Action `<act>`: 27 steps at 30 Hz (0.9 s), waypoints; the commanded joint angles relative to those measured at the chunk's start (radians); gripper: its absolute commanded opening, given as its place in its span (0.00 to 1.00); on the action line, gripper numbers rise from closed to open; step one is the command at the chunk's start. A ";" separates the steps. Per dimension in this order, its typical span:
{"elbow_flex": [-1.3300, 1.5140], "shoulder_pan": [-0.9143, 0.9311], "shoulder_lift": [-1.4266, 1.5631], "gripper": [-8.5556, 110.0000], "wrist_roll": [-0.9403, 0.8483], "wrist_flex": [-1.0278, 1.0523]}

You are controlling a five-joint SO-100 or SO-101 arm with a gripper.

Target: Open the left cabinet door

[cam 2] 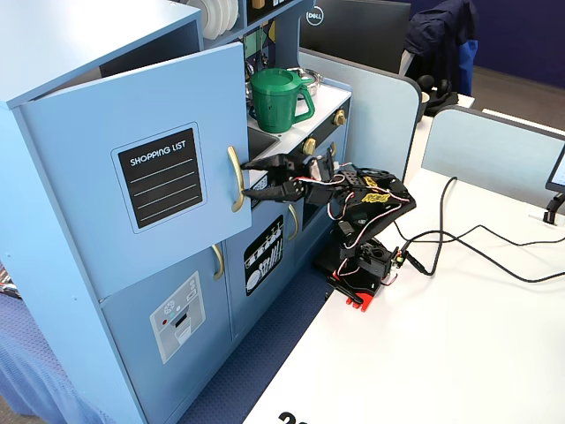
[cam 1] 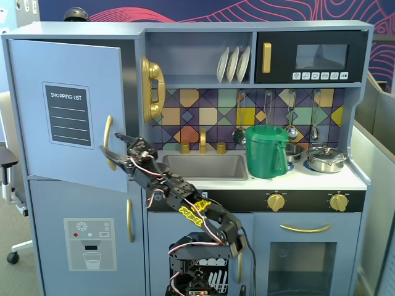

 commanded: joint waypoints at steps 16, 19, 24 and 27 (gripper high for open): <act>-0.023 0.414 0.357 0.18 0.245 0.426; -0.043 0.476 0.301 0.18 0.311 0.466; -0.043 0.508 0.164 0.17 0.353 0.417; -0.040 0.511 0.081 0.17 0.364 0.353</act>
